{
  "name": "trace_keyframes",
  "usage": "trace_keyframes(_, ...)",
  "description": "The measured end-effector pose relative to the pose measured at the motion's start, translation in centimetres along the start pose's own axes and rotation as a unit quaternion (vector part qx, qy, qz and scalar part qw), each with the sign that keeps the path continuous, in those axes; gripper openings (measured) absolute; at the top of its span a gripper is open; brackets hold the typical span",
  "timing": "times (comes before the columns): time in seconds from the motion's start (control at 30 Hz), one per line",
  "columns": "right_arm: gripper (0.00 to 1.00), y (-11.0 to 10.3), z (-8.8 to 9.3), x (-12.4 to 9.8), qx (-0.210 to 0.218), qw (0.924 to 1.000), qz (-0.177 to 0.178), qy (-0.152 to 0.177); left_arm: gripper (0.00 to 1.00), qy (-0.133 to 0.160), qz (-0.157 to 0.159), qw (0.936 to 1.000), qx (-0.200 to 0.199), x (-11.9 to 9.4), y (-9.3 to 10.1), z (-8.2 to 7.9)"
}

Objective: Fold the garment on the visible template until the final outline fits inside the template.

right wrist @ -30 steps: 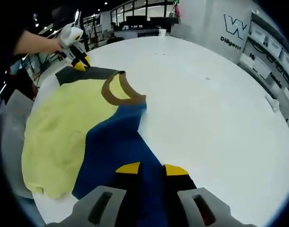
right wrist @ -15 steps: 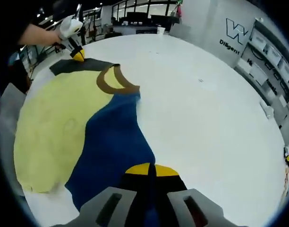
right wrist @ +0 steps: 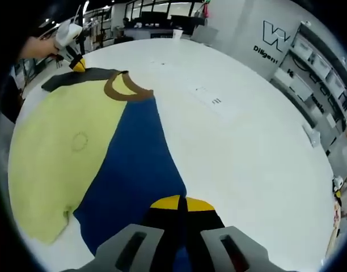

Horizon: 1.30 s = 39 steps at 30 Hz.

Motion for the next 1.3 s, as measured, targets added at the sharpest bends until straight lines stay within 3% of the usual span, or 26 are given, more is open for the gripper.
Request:
trace_keyframes(0.17, 0.00, 0.6, -0.4, 0.9, 0.001, 0.9999, 0.002, -0.012, 0.08, 0.004, -0.004, 1.0000, -0.001, 0.3, -0.6, -0.5)
trace_keyframes(0.5, 0.00, 0.8, -0.1, 0.4, 0.012, 0.9991, 0.025, -0.033, 0.09, 0.002, -0.002, 0.9997, -0.026, 0.4, -1.0, -0.4)
trace_keyframes(0.57, 0.00, 0.4, -0.3, 0.3, 0.003, 0.9996, 0.012, -0.025, 0.15, 0.002, -0.018, 0.9998, -0.005, 0.1, -1.2, -0.4)
trace_keyframes(0.63, 0.00, 0.2, -0.3, 0.0, -0.006, 0.9996, 0.017, -0.022, 0.26, 0.019, -0.020, 0.9996, -0.013, -0.7, -1.2, -0.4)
trace_keyframes(0.73, 0.00, 0.4, 0.0, -0.8, 0.006, 0.9996, 0.026, -0.010, 0.27, 0.017, -0.027, 0.9994, -0.013, -1.9, -1.7, 0.7)
trace_keyframes(0.87, 0.06, -0.1, 0.7, -2.0, 0.021, 0.9996, 0.019, 0.003, 0.29, 0.007, -0.033, 0.9991, -0.026, -3.4, -2.7, 3.5)
trace_keyframes(1.0, 0.16, -1.0, 3.2, -2.8, 0.031, 0.9995, 0.008, 0.000, 0.35, -0.006, -0.027, 0.9985, -0.046, -4.7, -2.7, 6.8)
trace_keyframes(1.13, 0.17, -1.3, 5.4, -3.5, 0.049, 0.9988, 0.004, -0.006, 0.39, -0.032, -0.029, 0.9977, -0.052, -5.4, -2.6, 10.5)
trace_keyframes(1.27, 0.19, -1.6, 7.2, -4.4, 0.066, 0.9978, 0.005, -0.007, 0.38, -0.052, -0.033, 0.9959, -0.067, -5.8, -2.9, 13.0)
trace_keyframes(1.3, 0.19, -1.6, 7.5, -4.5, 0.071, 0.9974, 0.006, -0.009, 0.38, -0.027, -0.025, 0.9963, -0.077, -5.8, -2.9, 12.8)
Point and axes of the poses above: the point that each gripper's makers call its tool centre point, and the gripper's own axes: x roughly forward along the fingers, y roughly to its right, z roughly out of its underside, the point moved 7 cm from there along -x, roughly backward along the fingers, and after that the axes turned 6 degrees about -y, right-handed, at the moved point
